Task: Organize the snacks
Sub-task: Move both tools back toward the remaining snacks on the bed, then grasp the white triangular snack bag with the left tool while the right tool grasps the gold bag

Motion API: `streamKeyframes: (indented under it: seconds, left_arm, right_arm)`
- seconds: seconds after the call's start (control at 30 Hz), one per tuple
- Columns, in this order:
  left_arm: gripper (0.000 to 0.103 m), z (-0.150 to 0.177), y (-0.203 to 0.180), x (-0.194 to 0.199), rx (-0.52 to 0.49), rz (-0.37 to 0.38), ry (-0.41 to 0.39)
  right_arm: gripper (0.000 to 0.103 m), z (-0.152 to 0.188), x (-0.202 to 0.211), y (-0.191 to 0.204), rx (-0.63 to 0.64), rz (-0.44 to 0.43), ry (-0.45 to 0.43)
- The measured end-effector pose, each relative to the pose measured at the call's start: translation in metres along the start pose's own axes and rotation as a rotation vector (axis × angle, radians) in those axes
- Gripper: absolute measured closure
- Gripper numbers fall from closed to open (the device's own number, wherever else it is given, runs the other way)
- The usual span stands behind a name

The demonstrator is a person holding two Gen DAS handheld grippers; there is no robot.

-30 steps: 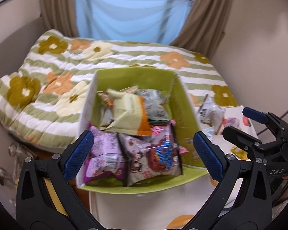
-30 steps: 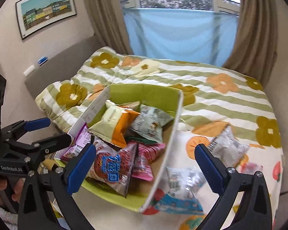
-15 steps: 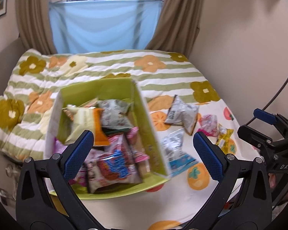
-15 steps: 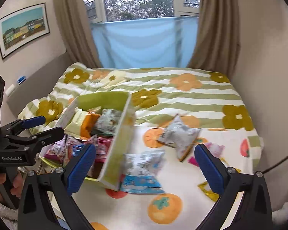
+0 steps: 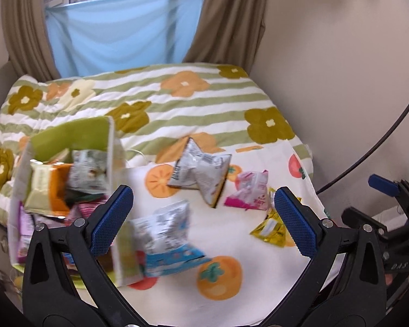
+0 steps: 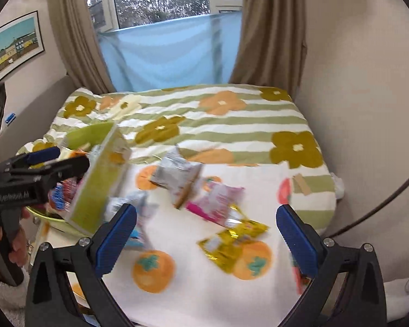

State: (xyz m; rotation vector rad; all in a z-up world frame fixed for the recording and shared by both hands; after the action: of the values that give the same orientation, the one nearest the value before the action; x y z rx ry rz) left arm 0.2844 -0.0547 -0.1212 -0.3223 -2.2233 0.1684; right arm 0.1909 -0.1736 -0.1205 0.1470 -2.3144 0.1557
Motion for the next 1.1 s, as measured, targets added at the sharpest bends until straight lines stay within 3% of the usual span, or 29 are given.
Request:
streamKeyframes:
  seconds: [0.13,0.33,0.5,0.7,0.93,1.1]
  left_arm:
    - [0.0,0.002,-0.021,-0.038,-0.043,-0.037,0.046]
    - [0.0,0.005,-0.029,-0.114,-0.115,-0.086,0.177]
    - [0.0,0.006,-0.024,-0.179,-0.177,-0.165,0.259]
    - [0.0,0.011,-0.025,-0.232,-0.288,-0.227,0.34]
    - [0.0,0.011,-0.018,-0.268,-0.376,-0.304,0.372]
    - [0.001,0.008,-0.01,-0.282,-0.377,-0.296,0.407]
  right_arm:
    - [0.001,0.017,-0.014,-0.031,-0.028,-0.025,0.041]
    - [0.001,0.044,-0.054,-0.057,-0.121,-0.072,0.113]
    - [0.001,0.062,-0.092,-0.06,-0.186,-0.102,0.19]
    - [0.001,0.073,-0.131,-0.057,-0.271,-0.132,0.256]
    - [0.001,0.076,-0.163,-0.044,-0.284,-0.146,0.31]
    - [0.001,0.083,-0.181,-0.039,-0.305,-0.139,0.345]
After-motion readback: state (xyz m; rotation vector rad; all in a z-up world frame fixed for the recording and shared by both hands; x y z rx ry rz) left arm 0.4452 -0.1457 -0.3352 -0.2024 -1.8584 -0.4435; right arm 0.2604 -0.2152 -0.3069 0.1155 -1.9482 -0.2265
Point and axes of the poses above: each gripper's, at about its wrist camera, not at the fingertips, and x roughly against the way its jaws point, y to its left, z to its underside, the point moved 6 cm from there along -x, roughly the way its jaws point, and after that the axes turned 11 degrees about x, right-handed, at the moved point
